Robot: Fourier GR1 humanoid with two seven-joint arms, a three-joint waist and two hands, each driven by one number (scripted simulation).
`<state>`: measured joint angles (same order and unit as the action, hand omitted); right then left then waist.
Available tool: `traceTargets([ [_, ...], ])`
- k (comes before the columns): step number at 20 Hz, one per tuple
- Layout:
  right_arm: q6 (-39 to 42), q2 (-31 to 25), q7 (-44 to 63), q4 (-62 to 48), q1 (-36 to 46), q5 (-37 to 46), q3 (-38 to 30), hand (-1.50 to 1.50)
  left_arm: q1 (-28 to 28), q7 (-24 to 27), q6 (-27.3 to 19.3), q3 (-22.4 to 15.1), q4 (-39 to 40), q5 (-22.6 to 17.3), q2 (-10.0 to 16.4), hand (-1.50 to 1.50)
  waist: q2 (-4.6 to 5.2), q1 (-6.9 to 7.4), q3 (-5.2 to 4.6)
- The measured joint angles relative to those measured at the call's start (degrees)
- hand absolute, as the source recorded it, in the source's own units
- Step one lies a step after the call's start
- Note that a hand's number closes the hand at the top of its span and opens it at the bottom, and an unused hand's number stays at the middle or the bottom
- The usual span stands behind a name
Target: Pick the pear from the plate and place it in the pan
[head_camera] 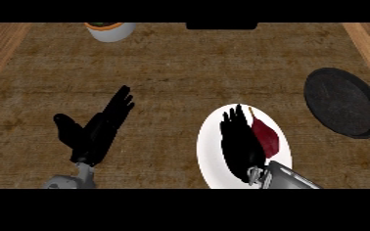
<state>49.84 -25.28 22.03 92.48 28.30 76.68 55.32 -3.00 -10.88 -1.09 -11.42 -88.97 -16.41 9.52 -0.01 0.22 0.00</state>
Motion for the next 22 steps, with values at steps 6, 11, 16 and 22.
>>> traceTargets([
  [6, -4.9, -0.6, -4.3, -4.1, -0.6, 3.9, -2.3, -1.5, 0.5, -0.2, 1.8, 1.5, 0.0, 0.2, 0.1, 0.0, 0.02, 0.01, 0.0],
  [11, -9.6, -1.7, -9.0, -6.5, -1.4, 6.5, -4.0, 1.5, -0.7, -2.3, 1.3, 1.8, -0.9, 1.1, -1.0, 0.0, -0.04, -0.04, -0.05],
  [16, -15.0, -1.6, -14.2, -9.5, 0.6, 10.0, -3.1, 1.5, -0.6, -1.9, 1.8, 2.6, -1.0, 1.3, -1.3, 0.0, 0.0, 0.08, -0.05],
  [22, -23.1, -0.9, -17.7, -14.2, 1.0, 15.2, -3.1, 1.5, -1.6, -2.8, 2.2, 3.2, -0.6, 1.8, -1.8, 0.0, -0.14, 0.03, -0.19],
])
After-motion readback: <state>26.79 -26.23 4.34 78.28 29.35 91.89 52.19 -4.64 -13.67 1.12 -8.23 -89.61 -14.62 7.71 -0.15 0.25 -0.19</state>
